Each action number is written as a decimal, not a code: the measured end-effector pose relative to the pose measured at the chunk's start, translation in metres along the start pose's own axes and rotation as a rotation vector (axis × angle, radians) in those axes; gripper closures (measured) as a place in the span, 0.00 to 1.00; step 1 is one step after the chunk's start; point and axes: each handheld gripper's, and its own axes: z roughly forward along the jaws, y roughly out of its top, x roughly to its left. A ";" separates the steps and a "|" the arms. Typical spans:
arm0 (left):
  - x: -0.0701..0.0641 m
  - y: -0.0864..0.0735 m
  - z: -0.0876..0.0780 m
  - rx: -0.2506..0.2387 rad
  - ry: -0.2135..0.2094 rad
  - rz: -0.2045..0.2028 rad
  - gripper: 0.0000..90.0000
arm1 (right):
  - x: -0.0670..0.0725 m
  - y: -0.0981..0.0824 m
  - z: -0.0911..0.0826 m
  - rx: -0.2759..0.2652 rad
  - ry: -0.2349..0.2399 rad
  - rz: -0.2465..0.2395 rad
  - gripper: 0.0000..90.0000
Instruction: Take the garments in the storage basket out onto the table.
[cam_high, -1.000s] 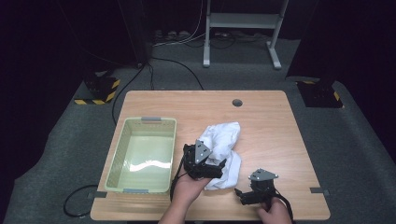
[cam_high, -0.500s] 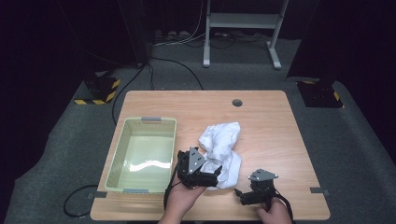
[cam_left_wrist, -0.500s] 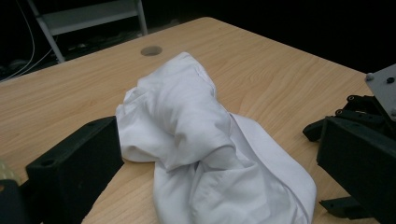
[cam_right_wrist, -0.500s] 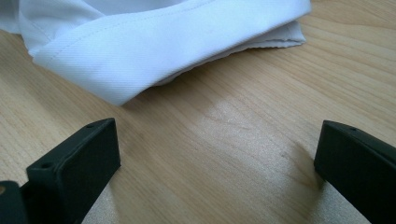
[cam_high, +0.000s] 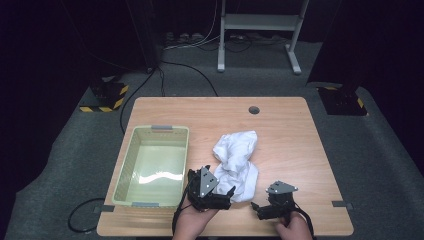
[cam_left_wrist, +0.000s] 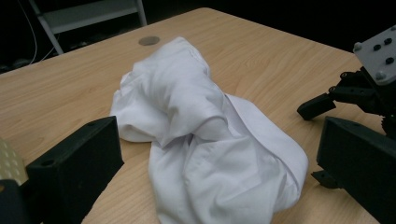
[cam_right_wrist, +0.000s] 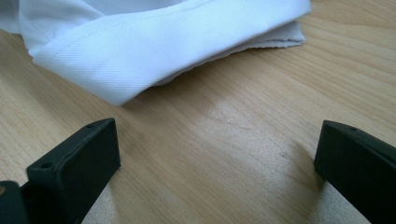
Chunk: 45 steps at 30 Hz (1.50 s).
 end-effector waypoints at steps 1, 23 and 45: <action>0.000 0.000 0.000 0.000 0.000 0.000 0.00 | 0.000 0.000 0.000 0.000 0.000 0.000 0.00; -0.011 -0.046 0.026 0.095 -0.014 -0.003 0.00 | 0.000 0.000 0.000 0.000 0.000 0.000 0.00; -0.021 -0.077 0.031 0.252 0.020 0.177 0.01 | 0.000 0.000 0.000 0.000 0.000 -0.001 0.00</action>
